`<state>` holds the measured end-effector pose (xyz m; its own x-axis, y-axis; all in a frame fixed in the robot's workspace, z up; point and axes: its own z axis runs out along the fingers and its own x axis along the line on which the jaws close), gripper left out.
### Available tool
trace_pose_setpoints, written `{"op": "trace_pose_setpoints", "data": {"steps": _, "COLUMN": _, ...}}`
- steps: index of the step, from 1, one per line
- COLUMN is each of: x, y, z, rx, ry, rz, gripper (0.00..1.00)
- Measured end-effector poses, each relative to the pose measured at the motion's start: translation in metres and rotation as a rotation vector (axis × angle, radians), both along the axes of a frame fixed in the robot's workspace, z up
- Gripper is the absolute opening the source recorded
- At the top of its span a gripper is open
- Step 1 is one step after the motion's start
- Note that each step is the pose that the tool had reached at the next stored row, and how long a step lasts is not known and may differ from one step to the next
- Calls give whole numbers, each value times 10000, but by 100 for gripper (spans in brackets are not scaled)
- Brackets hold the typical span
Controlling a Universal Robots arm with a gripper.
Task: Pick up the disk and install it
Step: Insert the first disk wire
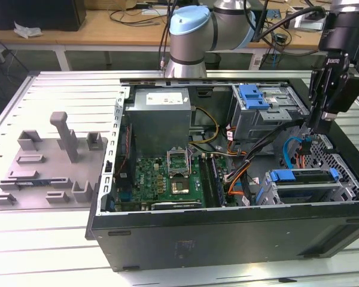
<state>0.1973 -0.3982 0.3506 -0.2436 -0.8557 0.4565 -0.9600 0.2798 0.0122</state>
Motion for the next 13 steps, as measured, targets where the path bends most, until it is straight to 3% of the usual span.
{"op": "trace_pose_setpoints", "data": {"steps": 5, "x": 30, "y": 30, "z": -53, "rx": -32, "ry": 107, "rz": -13, "gripper": 41}}
{"op": "trace_pose_setpoints", "data": {"steps": 8, "x": 52, "y": 31, "z": -80, "rx": -84, "ry": 273, "rz": -13, "gripper": 41}}
{"op": "trace_pose_setpoints", "data": {"steps": 9, "x": 62, "y": 32, "z": -97, "rx": -136, "ry": 368, "rz": -12, "gripper": 41}}
{"op": "trace_pose_setpoints", "data": {"steps": 13, "x": 91, "y": 59, "z": -149, "rx": -211, "ry": 469, "rz": -16, "gripper": 41}}
